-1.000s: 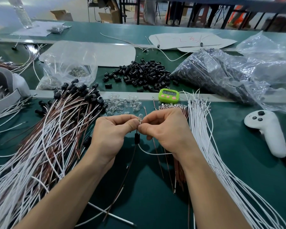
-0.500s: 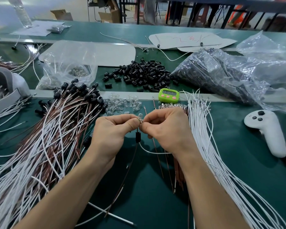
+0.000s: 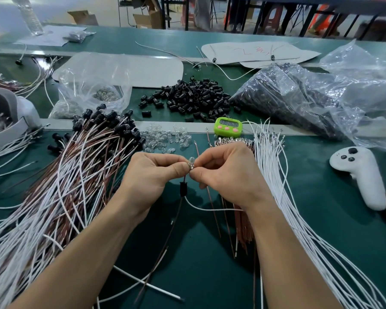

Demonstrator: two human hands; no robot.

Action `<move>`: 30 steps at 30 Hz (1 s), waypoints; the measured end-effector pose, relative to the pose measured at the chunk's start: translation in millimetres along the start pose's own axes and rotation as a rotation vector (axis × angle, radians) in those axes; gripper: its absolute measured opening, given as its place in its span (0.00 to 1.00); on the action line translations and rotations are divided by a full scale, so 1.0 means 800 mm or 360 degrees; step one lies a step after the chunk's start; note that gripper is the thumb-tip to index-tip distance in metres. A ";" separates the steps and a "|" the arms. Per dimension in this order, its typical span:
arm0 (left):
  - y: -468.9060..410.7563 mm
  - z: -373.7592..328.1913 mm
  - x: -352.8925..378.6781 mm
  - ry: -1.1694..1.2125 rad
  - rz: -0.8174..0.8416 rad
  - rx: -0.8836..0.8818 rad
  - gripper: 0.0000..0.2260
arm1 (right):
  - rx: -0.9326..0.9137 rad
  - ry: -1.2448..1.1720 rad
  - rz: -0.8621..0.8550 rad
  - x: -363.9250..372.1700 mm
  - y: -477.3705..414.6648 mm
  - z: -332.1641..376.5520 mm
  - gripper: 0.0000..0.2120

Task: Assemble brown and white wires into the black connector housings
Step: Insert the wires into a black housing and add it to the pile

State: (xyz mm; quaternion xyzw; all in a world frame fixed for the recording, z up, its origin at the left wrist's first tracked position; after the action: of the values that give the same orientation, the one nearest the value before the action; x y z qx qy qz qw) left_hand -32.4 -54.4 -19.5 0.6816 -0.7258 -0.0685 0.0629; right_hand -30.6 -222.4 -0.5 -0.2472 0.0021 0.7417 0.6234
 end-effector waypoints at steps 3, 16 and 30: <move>-0.001 0.001 -0.001 -0.0049 -0.0016 0.0009 0.07 | -0.0014 -0.0011 0.0044 -0.001 0.001 -0.001 0.06; 0.000 -0.002 0.003 -0.0329 0.0087 0.0069 0.12 | -0.0094 0.0027 0.0012 -0.006 0.000 -0.005 0.10; -0.002 0.009 -0.001 -0.0276 0.0355 -0.0218 0.08 | -0.0181 -0.0119 0.0229 0.003 -0.004 -0.004 0.11</move>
State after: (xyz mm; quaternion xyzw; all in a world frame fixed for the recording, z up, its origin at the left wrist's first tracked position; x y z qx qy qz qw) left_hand -32.2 -53.4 -26.6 0.5824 -0.7933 -0.1692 0.0535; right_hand -26.5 -220.7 -3.3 -0.2537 -0.0455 0.7921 0.5533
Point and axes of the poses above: each hand's wrist, its own y-axis away from the middle knuckle, its own x-axis out of the palm, z = x × y, the point moved 5 cm from there along -y, towards the middle knuckle, and after that the axes turned 9 degrees about -x, right-handed, at the moved point
